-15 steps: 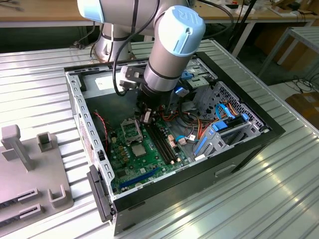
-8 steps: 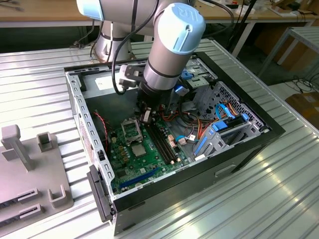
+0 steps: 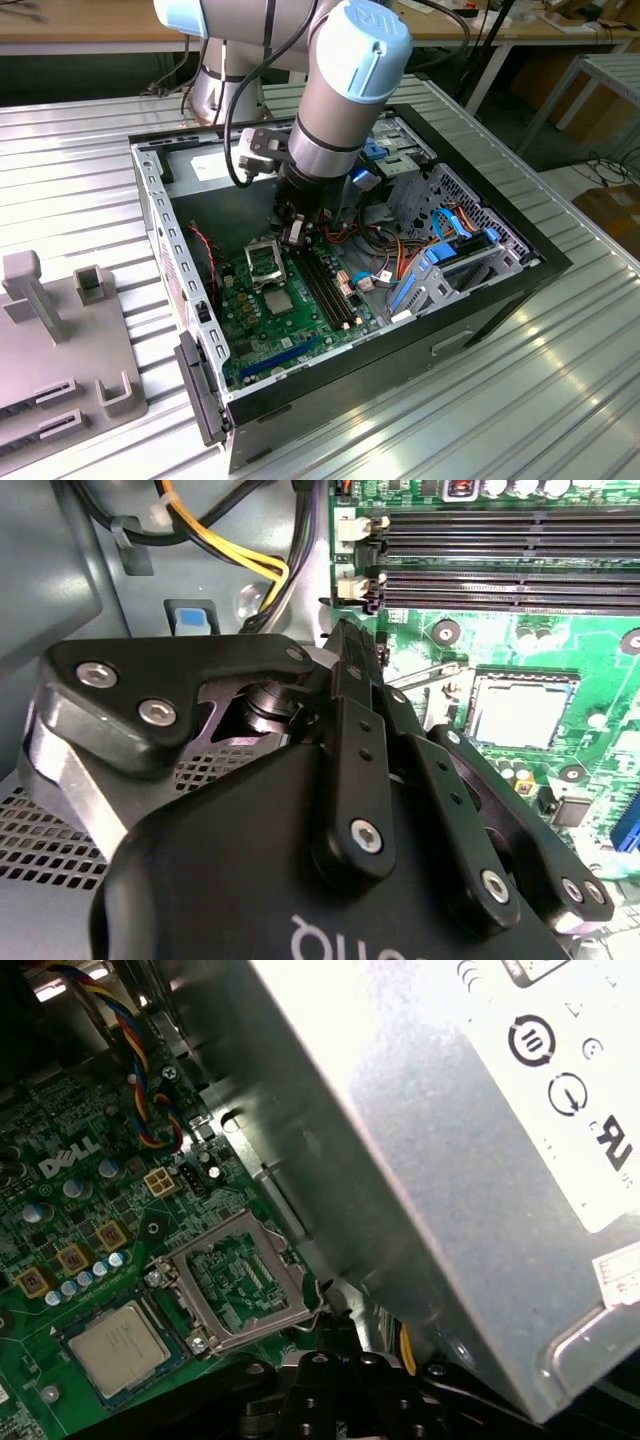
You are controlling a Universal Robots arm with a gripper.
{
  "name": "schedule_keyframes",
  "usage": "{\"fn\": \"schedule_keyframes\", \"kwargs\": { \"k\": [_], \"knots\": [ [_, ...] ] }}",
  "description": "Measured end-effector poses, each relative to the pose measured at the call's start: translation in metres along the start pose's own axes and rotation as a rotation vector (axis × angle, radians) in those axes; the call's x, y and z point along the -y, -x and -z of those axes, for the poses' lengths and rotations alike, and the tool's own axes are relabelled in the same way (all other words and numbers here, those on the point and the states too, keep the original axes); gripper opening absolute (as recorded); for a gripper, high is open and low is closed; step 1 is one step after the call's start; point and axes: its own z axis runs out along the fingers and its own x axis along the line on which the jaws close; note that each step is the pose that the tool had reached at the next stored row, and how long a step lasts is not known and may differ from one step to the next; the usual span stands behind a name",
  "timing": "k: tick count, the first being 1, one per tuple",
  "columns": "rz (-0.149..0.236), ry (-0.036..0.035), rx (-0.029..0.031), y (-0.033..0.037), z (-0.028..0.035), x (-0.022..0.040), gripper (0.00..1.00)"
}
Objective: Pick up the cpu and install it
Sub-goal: 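Close the cpu cover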
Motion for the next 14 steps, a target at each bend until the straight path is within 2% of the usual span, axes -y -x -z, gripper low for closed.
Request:
{"fn": "schedule_keyframes", "kwargs": {
  "k": [3, 14],
  "knots": [
    [0.001, -0.0089, -0.0147, 0.0001, 0.0016, -0.0001, 0.11],
    [0.006, -0.0091, -0.016, 0.0008, 0.008, -0.0007, 0.11]
  ]
}}
